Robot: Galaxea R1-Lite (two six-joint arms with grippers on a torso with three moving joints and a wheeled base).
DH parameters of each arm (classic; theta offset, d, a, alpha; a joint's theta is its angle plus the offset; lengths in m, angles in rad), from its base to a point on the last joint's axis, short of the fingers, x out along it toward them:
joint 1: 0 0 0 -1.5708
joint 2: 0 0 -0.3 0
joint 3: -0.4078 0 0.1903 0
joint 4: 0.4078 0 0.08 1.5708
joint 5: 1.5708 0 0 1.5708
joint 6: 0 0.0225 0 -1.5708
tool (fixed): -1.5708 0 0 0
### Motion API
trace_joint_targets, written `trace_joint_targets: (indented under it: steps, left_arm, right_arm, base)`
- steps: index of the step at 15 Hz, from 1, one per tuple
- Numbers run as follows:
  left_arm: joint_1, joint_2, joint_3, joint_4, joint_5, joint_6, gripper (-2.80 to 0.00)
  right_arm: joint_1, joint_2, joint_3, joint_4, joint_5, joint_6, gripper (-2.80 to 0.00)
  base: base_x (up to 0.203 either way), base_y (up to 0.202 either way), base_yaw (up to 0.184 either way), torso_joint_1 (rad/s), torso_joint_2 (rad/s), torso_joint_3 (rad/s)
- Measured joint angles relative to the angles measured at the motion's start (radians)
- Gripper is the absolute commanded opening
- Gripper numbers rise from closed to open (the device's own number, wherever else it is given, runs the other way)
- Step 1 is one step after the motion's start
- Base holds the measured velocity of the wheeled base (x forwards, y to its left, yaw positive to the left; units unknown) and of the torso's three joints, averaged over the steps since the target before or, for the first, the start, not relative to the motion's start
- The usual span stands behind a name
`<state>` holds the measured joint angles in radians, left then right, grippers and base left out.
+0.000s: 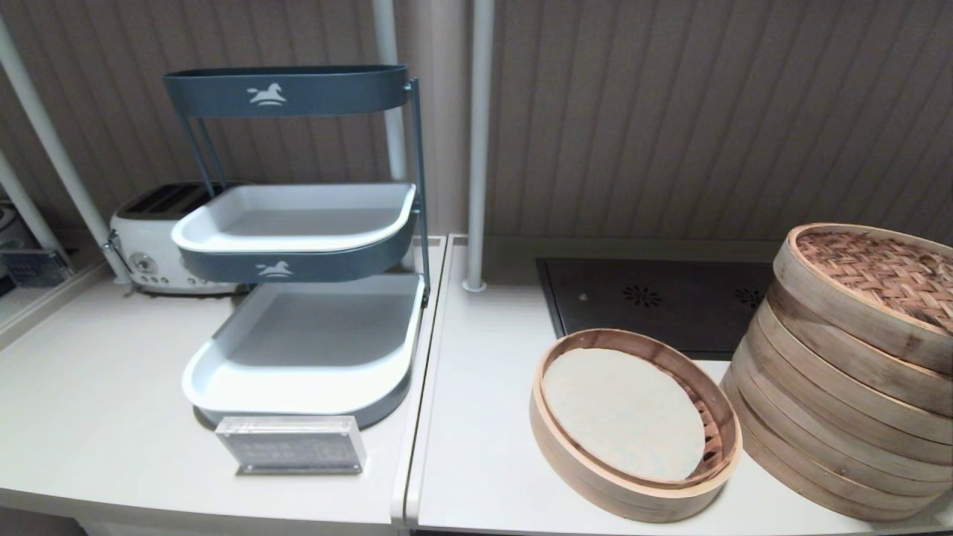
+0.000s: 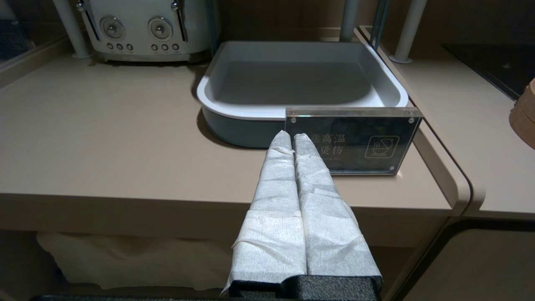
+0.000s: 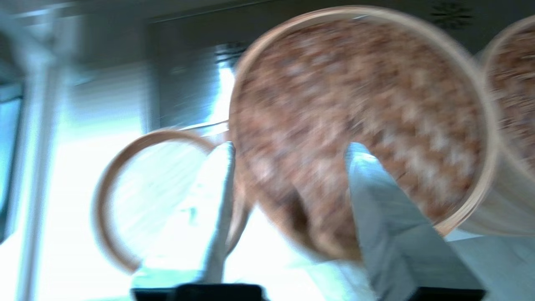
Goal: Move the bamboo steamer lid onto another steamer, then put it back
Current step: Pick up the steamer
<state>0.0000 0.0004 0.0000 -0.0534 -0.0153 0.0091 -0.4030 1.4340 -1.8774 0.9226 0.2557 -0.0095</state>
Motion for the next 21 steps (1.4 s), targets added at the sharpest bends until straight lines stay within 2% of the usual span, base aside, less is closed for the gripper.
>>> trace_joint_targets:
  steps: [3, 5, 7, 9, 11, 13, 18, 21]
  left_arm:
    - [0.0, 0.0, 0.0, 0.0, 0.0, 0.0, -2.8]
    - [0.0, 0.0, 0.0, 0.0, 0.0, 0.0, -2.8]
    - [0.0, 0.0, 0.0, 0.0, 0.0, 0.0, -2.8]
    - [0.0, 0.0, 0.0, 0.0, 0.0, 0.0, -2.8]
    - [0.0, 0.0, 0.0, 0.0, 0.0, 0.0, -2.8]
    - [0.0, 0.0, 0.0, 0.0, 0.0, 0.0, -2.8]
    - [0.0, 0.0, 0.0, 0.0, 0.0, 0.0, -2.8]
    - [0.0, 0.0, 0.0, 0.0, 0.0, 0.0, -2.8]
  right_arm:
    - [0.048, -0.186, 0.111, 0.141, 0.181, 0.013, -2.8]
    - [0.065, -0.308, 0.276, 0.202, 0.323, 0.019, -2.8]
    - [0.075, -0.426, 0.467, 0.206, 0.44, 0.019, -2.8]
    - [0.088, -0.535, 0.686, 0.17, 0.497, 0.009, -2.8]
    - [0.115, -0.639, 0.933, 0.08, 0.488, -0.017, -2.8]
    - [0.141, -0.717, 1.151, -0.053, 0.43, -0.034, -2.8]
    - [0.135, -0.841, 1.626, -0.607, 0.223, -0.036, -2.8]
    - [0.137, -0.955, 1.796, -0.914, 0.191, -0.022, -2.8]
  base:
    - [0.0, 0.0, 0.0, 0.0, 0.0, 0.0]
    - [0.0, 0.0, 0.0, 0.0, 0.0, 0.0]
    - [0.0, 0.0, 0.0, 0.0, 0.0, 0.0]
    - [0.0, 0.0, 0.0, 0.0, 0.0, 0.0]
    - [0.0, 0.0, 0.0, 0.0, 0.0, 0.0]
    - [0.0, 0.0, 0.0, 0.0, 0.0, 0.0]
    - [0.0, 0.0, 0.0, 0.0, 0.0, 0.0]
    - [0.0, 0.0, 0.0, 0.0, 0.0, 0.0]
